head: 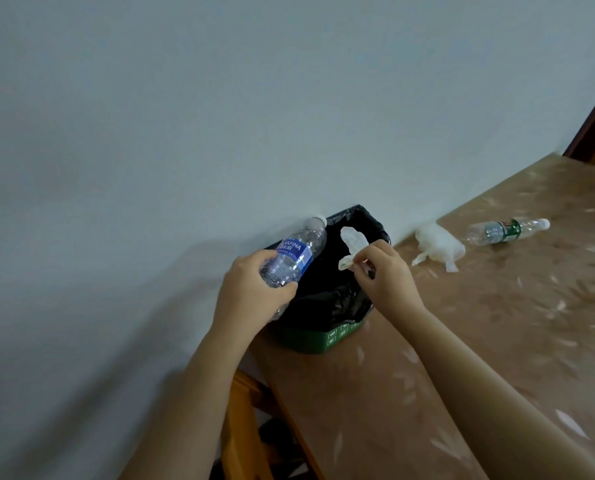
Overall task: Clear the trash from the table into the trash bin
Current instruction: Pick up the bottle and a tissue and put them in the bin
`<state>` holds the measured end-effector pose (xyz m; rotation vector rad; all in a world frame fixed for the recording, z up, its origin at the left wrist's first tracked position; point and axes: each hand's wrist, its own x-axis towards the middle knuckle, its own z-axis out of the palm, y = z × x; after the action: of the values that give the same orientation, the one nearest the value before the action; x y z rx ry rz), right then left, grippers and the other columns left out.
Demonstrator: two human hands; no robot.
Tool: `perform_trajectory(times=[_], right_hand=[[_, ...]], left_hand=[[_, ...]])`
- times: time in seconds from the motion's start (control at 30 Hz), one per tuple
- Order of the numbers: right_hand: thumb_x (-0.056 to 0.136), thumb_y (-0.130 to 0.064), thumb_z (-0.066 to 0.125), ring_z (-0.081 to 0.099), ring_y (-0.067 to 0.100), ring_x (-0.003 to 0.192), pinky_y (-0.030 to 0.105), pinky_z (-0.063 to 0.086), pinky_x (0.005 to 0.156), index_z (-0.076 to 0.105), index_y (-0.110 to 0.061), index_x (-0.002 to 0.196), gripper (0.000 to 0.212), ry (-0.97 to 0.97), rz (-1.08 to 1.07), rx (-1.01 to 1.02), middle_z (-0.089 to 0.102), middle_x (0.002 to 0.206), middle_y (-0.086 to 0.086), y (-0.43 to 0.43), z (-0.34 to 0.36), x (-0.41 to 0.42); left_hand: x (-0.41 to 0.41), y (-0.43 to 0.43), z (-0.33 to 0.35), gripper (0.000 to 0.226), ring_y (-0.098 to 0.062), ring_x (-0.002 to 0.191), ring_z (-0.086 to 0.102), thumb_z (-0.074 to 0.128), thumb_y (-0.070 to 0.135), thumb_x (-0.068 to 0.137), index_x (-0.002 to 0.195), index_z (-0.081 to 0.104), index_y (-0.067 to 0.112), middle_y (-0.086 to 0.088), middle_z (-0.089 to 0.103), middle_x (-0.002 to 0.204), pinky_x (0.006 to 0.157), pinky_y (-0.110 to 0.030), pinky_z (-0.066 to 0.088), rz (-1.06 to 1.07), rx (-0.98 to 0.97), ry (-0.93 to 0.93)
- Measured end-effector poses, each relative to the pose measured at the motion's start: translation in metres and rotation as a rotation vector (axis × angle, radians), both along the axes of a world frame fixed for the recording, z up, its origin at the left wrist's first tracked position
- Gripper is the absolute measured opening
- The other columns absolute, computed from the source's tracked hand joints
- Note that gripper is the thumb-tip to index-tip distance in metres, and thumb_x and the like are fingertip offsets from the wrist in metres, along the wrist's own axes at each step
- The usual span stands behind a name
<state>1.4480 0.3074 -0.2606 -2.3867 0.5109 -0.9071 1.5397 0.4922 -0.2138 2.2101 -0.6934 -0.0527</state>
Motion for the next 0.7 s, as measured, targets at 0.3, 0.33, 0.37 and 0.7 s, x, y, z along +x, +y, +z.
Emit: perform_trajectory(times=[0.3,0.33,0.37,0.7], right_hand=[[0.072,0.0,0.066,0.054,0.033,0.075,0.043,0.046,0.066,0.061,-0.005,0.078,0.009,0.018,-0.059,-0.046,0.059,0.081,0.013,-0.001,-0.019,0.008],[0.073,0.0,0.065,0.054,0.032,0.076,0.043,0.045,0.067,0.061,-0.005,0.08,0.009,0.013,-0.068,-0.044,0.059,0.083,0.013,-0.001,-0.02,0.007],[0.074,-0.002,0.065,0.053,0.031,0.078,0.042,0.045,0.069,0.062,-0.005,0.082,0.01,0.012,-0.072,-0.043,0.059,0.084,0.013,0.0,-0.019,0.006],[0.074,-0.005,0.069,0.053,0.029,0.081,0.041,0.045,0.071,0.063,-0.005,0.089,0.017,0.003,-0.064,-0.036,0.059,0.087,0.013,0.008,-0.017,-0.012]], left_hand=[[-0.001,-0.007,0.004,0.046,-0.016,0.085,0.06,0.075,0.024,0.066,0.109,0.061,0.021,-0.001,0.066,0.101,0.069,-0.026,0.049,-0.058,0.068,-0.017],[-0.003,-0.009,0.005,0.044,-0.016,0.084,0.06,0.075,0.024,0.066,0.108,0.061,0.02,-0.001,0.065,0.1,0.069,-0.028,0.05,-0.074,0.082,-0.033],[-0.005,-0.009,0.006,0.043,-0.016,0.085,0.058,0.075,0.024,0.067,0.107,0.061,0.02,-0.001,0.062,0.1,0.07,-0.029,0.051,-0.078,0.087,-0.053],[-0.002,-0.033,-0.008,0.045,-0.025,0.106,0.047,0.074,0.021,0.07,0.112,0.058,0.015,-0.009,0.054,0.113,0.091,-0.036,0.042,-0.053,0.09,-0.162]])
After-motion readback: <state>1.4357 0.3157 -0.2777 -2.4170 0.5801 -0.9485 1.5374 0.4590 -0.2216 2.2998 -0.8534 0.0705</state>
